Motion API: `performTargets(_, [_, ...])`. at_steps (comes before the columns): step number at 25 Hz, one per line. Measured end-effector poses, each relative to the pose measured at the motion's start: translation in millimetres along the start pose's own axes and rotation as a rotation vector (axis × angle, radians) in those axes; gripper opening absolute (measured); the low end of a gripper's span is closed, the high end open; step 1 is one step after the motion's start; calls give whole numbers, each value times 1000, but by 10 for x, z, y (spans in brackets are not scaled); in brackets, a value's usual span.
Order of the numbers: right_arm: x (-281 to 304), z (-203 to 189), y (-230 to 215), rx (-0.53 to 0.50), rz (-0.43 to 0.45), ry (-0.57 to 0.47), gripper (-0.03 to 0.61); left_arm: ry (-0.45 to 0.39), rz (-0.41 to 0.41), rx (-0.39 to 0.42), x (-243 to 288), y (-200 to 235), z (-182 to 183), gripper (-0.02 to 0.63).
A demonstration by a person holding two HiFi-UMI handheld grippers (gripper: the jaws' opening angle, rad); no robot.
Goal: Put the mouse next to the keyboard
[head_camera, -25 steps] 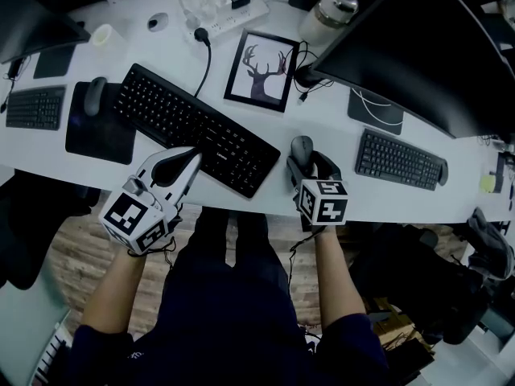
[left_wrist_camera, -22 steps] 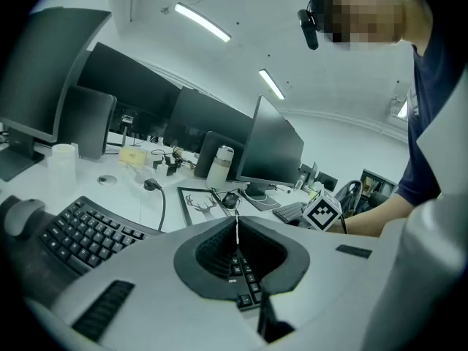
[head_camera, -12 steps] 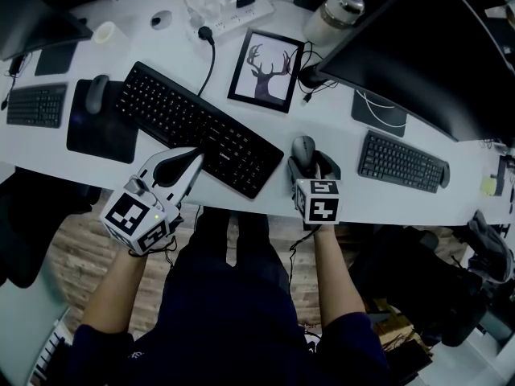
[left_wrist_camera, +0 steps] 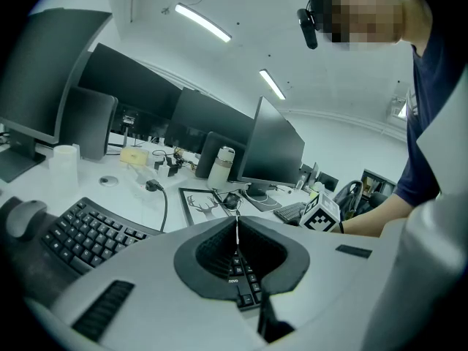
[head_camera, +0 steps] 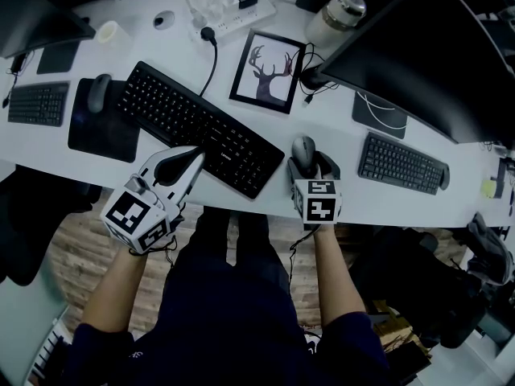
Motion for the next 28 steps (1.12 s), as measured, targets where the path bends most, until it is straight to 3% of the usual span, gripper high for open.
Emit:
performTargets(16, [-25,5,19,24,16,-9,313,-7,11,14,-42,-66,52,35])
performTargets(28, [-221,117,-25,56,23,-90,314,-31,5,40,-83,-188,159,35])
Point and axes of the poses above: the fingertips, and each gripper's own axes: x forward along the fingers, y to its left, z out of its top, the point moved 4 cm from there along -x, backward along the fingers, and after that the axes turned 8 degrees about -y, right-handed, at the moved point
